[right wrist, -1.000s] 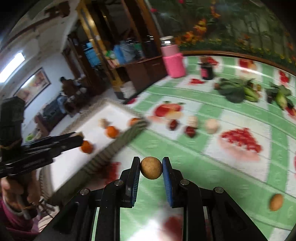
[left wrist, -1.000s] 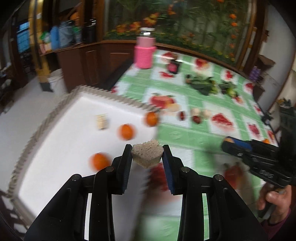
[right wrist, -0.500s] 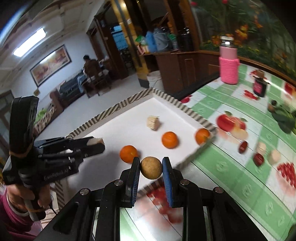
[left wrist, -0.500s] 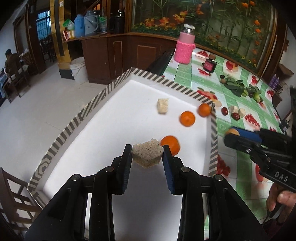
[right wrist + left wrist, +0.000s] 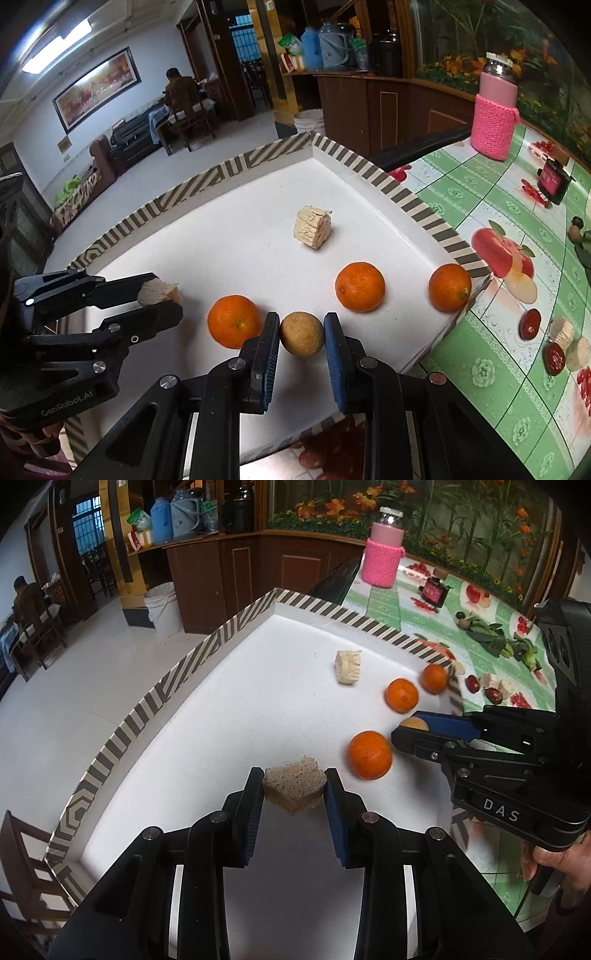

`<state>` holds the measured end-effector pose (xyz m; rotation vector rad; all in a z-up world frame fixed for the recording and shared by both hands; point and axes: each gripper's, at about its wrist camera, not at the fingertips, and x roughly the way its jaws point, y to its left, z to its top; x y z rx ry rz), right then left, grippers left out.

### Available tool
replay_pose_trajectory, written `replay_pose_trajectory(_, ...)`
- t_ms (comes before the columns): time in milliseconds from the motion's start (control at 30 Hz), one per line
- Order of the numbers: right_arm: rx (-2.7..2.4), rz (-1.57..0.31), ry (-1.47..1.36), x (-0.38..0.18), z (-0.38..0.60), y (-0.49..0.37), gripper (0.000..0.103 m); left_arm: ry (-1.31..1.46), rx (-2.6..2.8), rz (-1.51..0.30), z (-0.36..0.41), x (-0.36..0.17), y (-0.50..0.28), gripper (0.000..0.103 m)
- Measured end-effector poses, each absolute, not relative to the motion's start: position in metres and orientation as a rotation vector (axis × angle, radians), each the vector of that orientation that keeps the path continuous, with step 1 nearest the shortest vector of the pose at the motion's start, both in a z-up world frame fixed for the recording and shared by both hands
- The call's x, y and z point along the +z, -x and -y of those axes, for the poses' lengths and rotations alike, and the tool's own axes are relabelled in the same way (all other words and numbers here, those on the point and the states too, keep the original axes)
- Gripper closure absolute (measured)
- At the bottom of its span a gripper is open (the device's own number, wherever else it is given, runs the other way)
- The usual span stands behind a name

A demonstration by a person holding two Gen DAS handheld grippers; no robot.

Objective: Organize fruits
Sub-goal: 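Carry the kiwi and cake to the white tray and open both grippers, then move both grippers back over the table toward the remaining items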

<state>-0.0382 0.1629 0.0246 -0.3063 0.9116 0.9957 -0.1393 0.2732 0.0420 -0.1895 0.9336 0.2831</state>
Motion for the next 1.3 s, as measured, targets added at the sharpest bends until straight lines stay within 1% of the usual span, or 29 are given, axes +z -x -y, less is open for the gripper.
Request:
replay_pose_trajectory(167,0.992,-0.913,0.311,0.023,-0.165,0.035,0.078,0.208,0.273,-0.959,-0.276,0.039,0.137,0.071)
replay_pose_trajectory(233,0.993,-0.907,0.313,0.026,-0.162,0.037,0.077,0.196,0.272,-0.962,-0.274,0.039,0.136,0.067)
replay_pose_trajectory(300,0.986,-0.898,0.289,0.029,-0.155,0.041,0.076,0.195,0.282,-0.958,-0.274,0.039,0.136,0.058)
replay_pose_trajectory(367,0.989,-0.891,0.256,0.035,-0.146,0.043,0.076,0.200,0.285,-0.948,-0.275,0.041,0.138,0.056)
replay_pose_trajectory(567,0.973,-0.839,0.192,0.053,-0.111,0.055,0.076,0.182,0.298,-0.901,-0.270,0.052,0.143,0.056)
replay_pose_trajectory(767,0.924,-0.823,0.124,0.058,-0.072,0.059,0.076,0.210,0.252,-0.882,-0.255,0.060,0.149,0.056)
replay_pose_trajectory(1033,0.836,-0.799,0.064,0.064,-0.015,0.063,0.076,0.162,0.171,-0.814,-0.196,0.078,0.146,0.056)
replay_pose_trajectory(1200,0.774,-0.766,0.013,0.069,0.029,0.074,0.076,0.146,0.095,-0.814,-0.156,0.076,0.135,0.056)
replay_pose_trajectory(1300,0.713,-0.780,0.001,0.065,0.053,0.071,0.076,0.144,0.071,-0.824,-0.139,0.072,0.122,0.056)
